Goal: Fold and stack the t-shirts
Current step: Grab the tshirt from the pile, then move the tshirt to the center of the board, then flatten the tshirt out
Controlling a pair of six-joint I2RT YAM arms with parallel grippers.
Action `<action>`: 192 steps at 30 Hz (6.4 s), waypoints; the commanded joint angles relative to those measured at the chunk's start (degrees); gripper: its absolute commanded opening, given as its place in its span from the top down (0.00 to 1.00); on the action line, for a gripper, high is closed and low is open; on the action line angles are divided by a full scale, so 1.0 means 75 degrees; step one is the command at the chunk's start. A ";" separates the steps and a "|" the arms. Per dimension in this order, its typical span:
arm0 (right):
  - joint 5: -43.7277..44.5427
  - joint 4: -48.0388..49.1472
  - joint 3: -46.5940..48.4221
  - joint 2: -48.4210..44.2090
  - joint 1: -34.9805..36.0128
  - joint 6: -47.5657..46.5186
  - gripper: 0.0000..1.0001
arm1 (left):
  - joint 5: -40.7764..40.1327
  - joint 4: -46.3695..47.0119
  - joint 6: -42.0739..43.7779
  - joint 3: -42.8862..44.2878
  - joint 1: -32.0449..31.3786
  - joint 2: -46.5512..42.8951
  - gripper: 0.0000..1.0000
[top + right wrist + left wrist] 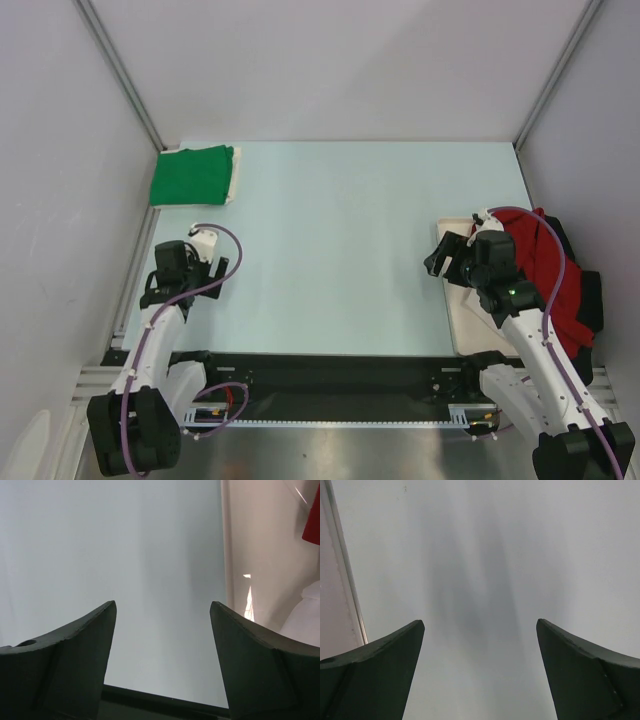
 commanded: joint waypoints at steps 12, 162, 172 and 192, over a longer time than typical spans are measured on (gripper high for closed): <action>0.0340 0.0212 0.0115 -0.0131 -0.0027 -0.0140 0.18 | 0.0105 0.0167 -0.0420 0.0307 0.0004 0.0207 0.00; 0.0121 -0.2199 0.5082 0.1803 0.2868 0.0141 1.00 | 0.2073 -0.2235 -0.0445 0.7527 -0.3488 0.5258 0.72; 0.0730 -0.2625 0.4394 0.1181 0.1453 0.0458 1.00 | 0.2767 -0.1664 0.0762 0.5151 -0.5830 0.5106 0.34; -0.0737 -0.2753 0.3854 0.1041 -0.2171 -0.0527 1.00 | 0.0000 0.1115 0.1795 0.6365 -0.7027 0.8233 0.26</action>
